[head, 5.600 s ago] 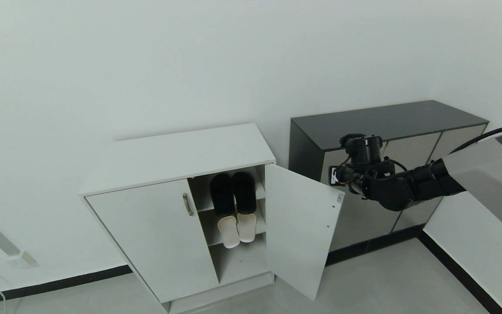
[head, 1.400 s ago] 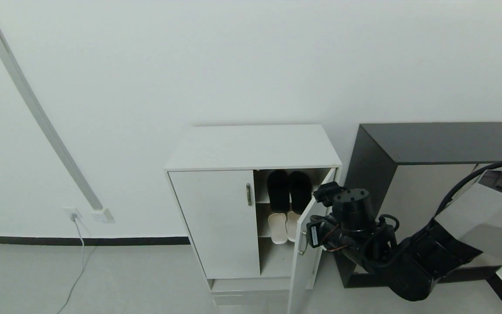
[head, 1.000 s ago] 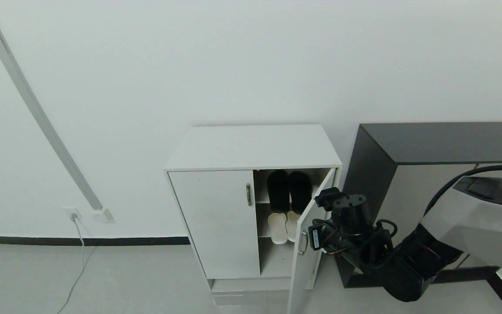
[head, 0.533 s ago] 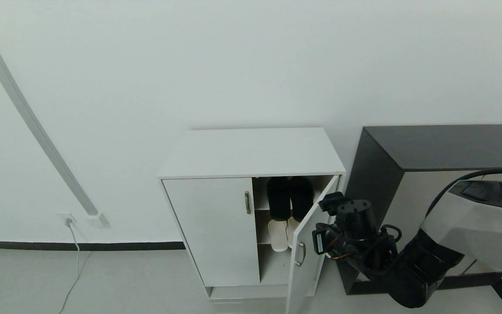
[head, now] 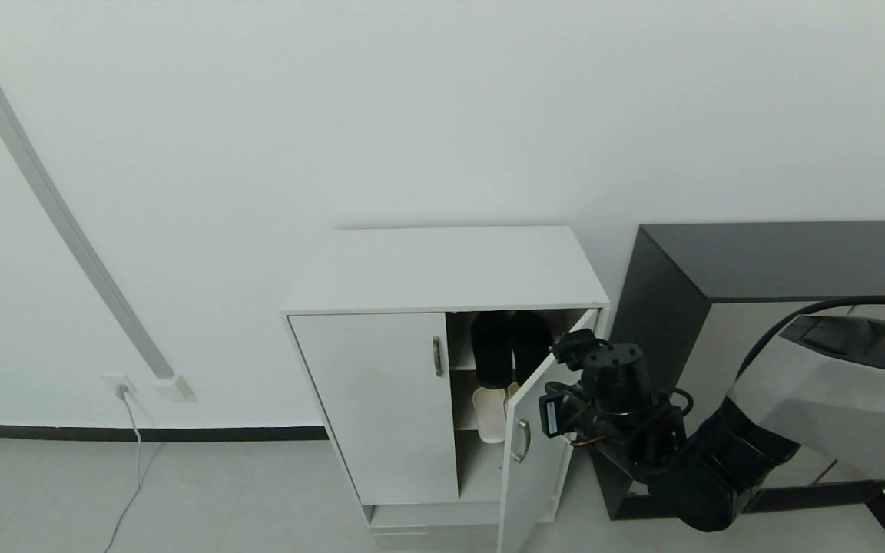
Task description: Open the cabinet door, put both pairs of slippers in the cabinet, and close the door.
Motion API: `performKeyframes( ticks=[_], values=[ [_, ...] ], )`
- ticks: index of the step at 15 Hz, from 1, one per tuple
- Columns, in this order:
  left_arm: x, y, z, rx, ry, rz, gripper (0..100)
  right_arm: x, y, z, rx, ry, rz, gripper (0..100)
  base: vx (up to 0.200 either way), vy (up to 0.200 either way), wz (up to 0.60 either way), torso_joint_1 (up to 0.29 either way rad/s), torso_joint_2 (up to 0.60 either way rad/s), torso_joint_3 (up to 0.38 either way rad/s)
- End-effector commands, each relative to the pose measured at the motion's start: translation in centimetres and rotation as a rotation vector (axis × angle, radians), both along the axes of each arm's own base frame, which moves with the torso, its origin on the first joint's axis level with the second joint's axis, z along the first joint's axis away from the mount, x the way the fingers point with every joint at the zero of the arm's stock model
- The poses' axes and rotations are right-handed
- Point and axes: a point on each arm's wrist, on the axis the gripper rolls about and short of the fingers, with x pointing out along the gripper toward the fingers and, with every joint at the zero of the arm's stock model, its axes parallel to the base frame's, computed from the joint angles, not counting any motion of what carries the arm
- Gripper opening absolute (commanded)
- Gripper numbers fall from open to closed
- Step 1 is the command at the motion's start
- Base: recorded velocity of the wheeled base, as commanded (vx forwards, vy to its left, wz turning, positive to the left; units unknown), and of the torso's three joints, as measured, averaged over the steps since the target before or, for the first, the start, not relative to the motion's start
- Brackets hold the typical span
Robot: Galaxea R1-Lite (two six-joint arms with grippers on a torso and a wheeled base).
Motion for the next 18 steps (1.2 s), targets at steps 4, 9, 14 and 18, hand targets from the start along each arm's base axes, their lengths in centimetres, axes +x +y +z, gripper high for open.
performKeyframes(
  ticks=[4,9,14,18],
  values=[
    [0.0,0.0,0.0,0.0,0.0,0.001,0,2.0,0.7,-1.1,-0.005,0.008,-0.015,0,0.0,0.0,0.0,0.0,0.0,0.0],
    [0.0,0.0,0.0,0.0,0.0,-0.001,0,4.1,1.3,-1.3,0.003,-0.013,-0.028,0,0.0,0.0,0.0,0.0,0.0,0.0],
    [0.0,0.0,0.0,0.0,0.0,-0.001,0,6.7,1.2,-2.0,-0.002,-0.036,-0.056,0,0.0,0.0,0.0,0.0,0.0,0.0],
    [0.0,0.0,0.0,0.0,0.0,-0.001,0,8.5,1.4,-1.6,-0.009,-0.052,-0.067,0,0.0,0.0,0.0,0.0,0.0,0.0]
  ],
)
